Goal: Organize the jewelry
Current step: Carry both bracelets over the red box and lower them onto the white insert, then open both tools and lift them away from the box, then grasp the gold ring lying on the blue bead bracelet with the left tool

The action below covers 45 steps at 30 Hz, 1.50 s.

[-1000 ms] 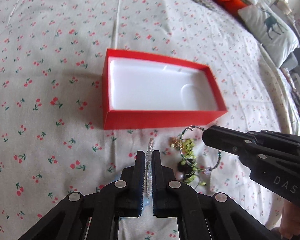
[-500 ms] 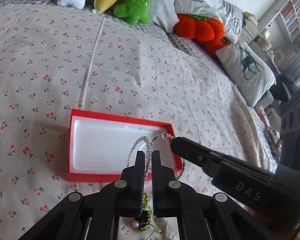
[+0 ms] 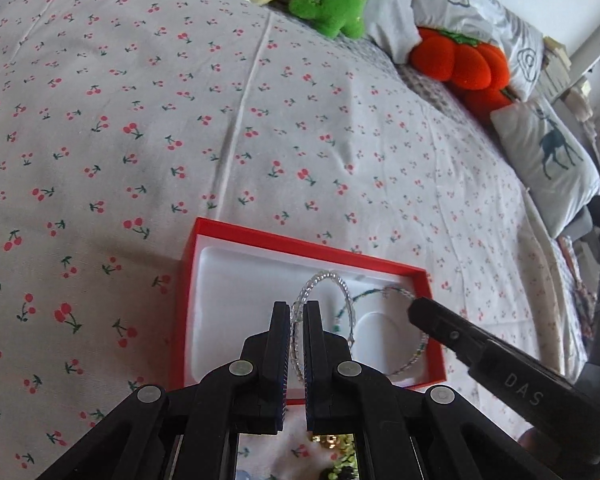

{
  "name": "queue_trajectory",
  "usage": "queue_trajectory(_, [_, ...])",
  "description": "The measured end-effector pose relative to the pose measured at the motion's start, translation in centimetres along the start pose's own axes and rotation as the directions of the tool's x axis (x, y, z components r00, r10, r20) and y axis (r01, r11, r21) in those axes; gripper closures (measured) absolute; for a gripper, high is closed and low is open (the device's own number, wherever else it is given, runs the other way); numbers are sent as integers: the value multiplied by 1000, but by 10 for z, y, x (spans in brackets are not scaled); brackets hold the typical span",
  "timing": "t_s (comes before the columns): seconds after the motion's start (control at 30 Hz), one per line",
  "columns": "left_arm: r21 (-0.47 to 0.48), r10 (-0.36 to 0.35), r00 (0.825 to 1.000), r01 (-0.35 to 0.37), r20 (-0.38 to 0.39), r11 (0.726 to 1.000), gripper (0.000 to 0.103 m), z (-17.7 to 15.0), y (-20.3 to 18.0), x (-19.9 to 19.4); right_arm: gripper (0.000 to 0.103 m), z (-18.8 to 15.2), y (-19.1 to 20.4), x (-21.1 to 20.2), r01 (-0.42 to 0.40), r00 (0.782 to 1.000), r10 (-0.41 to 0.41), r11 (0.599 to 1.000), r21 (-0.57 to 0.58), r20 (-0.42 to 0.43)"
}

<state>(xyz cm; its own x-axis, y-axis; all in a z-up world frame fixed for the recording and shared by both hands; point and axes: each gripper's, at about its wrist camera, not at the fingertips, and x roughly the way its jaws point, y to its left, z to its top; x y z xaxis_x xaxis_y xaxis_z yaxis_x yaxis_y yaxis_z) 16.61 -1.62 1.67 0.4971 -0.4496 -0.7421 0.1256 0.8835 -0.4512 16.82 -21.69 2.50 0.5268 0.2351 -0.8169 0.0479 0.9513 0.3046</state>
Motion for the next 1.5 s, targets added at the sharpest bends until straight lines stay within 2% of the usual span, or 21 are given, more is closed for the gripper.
queue_trajectory(0.07, [13,49,999,-49,3,999,102,1,2,2,100,0,-5,1,24,1000,-24,1000,-1,-2])
queue_trajectory(0.23, [48,99,995,-98,-5,994,102,0,1,7,100,-2,-7,4,31,999,-32,999,-14,-23])
queue_trajectory(0.33, [83,133,991,-132,-7,988,98,-1,-5,8,98,-2,-3,3,84,996,-85,996,-43,-32])
queue_trajectory(0.37, [90,139,990,-138,-13,986,89,-1,-6,7,98,-1,-4,1,89,995,-91,995,-45,-37])
queue_trajectory(0.4, [96,145,989,-142,-16,985,74,-2,-9,5,95,-1,-4,-2,83,996,-85,996,-43,-37])
queue_trajectory(0.43, [101,147,989,-145,-12,984,68,-3,-10,3,92,-1,-5,-6,80,996,-81,996,-42,-35])
queue_trajectory(0.47, [107,150,989,-148,-6,983,61,-4,-12,-2,80,-1,-4,-10,81,996,-82,996,-46,-30])
queue_trajectory(0.5, [115,156,988,-155,-2,981,57,-5,-14,-6,68,-2,-4,-14,85,996,-86,995,-54,-23])
queue_trajectory(0.57, [134,163,987,-162,4,978,49,-8,-17,-13,57,-4,-1,-24,94,996,-94,993,-70,-6])
queue_trajectory(0.6, [145,170,985,-170,6,975,42,-10,-18,-16,55,-5,0,-29,92,996,-92,993,-78,0])
queue_trajectory(0.73, [186,219,976,-217,9,958,28,-21,-17,-28,51,-13,5,-47,87,996,-85,991,-104,15])
queue_trajectory(0.8, [201,233,973,-227,-5,953,20,-26,-15,-32,43,-18,7,-54,97,995,-95,988,-122,23])
queue_trajectory(0.9, [217,255,967,-244,-22,945,15,-35,-11,-37,35,-27,11,-61,110,994,-108,982,-154,21])
queue_trajectory(1.07, [238,284,957,-262,-61,935,11,-49,-1,-42,30,-44,12,-61,122,992,-127,976,-182,-18])
queue_trajectory(1.5, [185,283,936,-246,-210,951,10,-75,28,-38,29,-85,13,-46,187,964,-225,952,-241,-142])
